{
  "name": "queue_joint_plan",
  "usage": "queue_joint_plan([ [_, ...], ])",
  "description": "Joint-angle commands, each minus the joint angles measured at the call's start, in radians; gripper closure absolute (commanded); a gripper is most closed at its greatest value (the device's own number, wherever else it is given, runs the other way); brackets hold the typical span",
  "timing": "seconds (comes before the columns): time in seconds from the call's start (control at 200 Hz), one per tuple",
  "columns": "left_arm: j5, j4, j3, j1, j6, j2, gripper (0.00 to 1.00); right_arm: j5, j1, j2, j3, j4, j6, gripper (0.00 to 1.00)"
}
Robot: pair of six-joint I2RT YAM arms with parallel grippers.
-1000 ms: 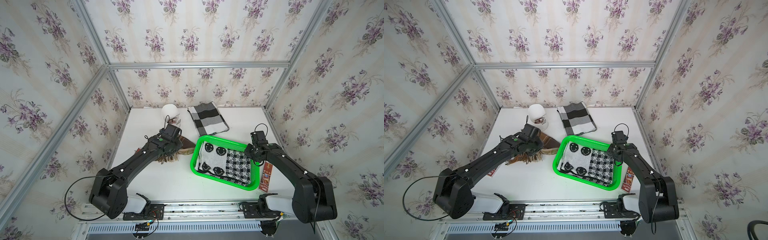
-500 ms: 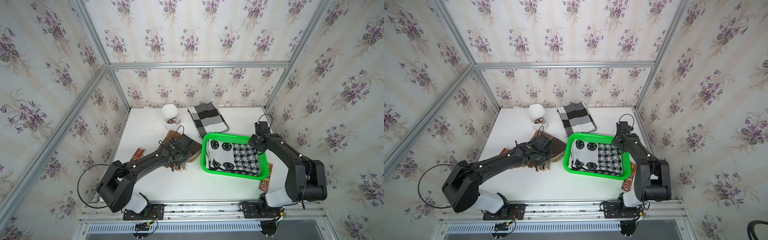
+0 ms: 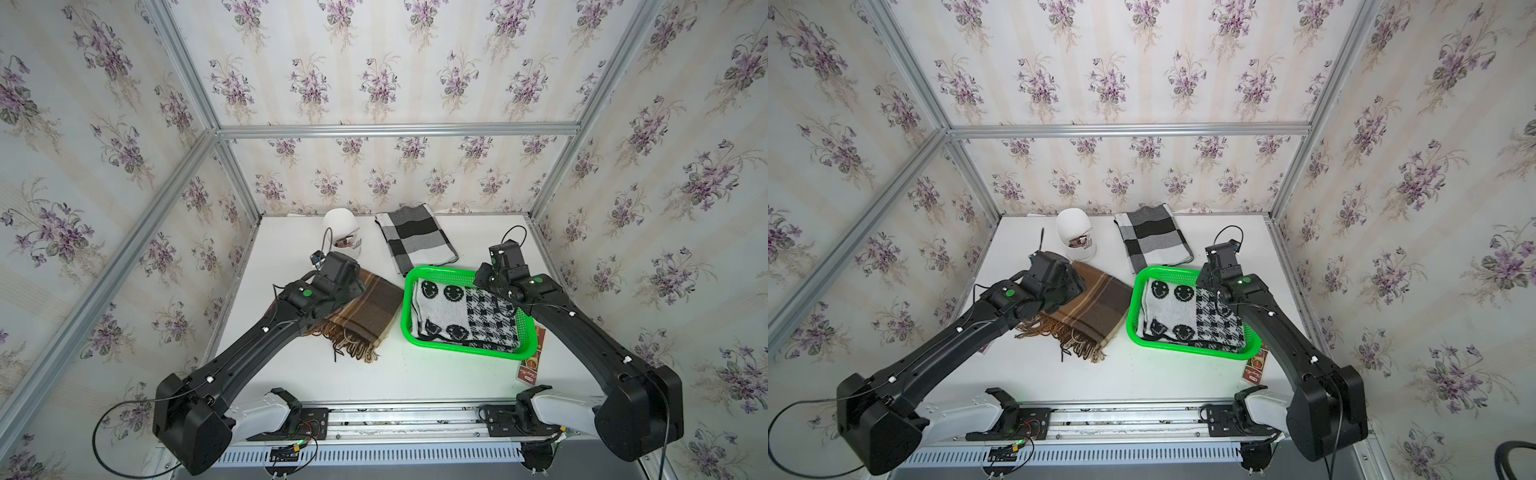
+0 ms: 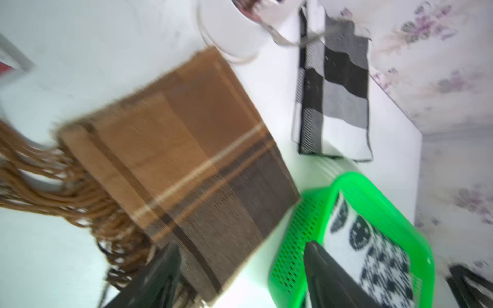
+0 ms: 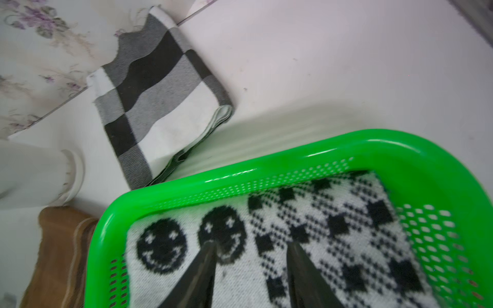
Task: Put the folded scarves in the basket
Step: Pick up the scarf at the center of the board.
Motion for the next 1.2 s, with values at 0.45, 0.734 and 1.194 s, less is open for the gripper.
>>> queue_joint_plan([
  [0.45, 0.569, 0.059, 0.248, 0.476, 0.847, 0.655, 0.31, -0.046, 0.127, -0.003, 0.072, -0.049, 0.058, 0.52],
  [0.734, 0.755, 0.063, 0.274, 0.522, 0.862, 0.74, 0.32, -0.051, 0.127, 0.006, 0.073, -0.048, 0.053, 0.52],
  [1.194, 0.617, 0.073, 0.22, 0.449, 0.795, 0.762, 0.53, -0.069, 0.137, -0.009, 0.053, -0.044, 0.059, 0.52],
])
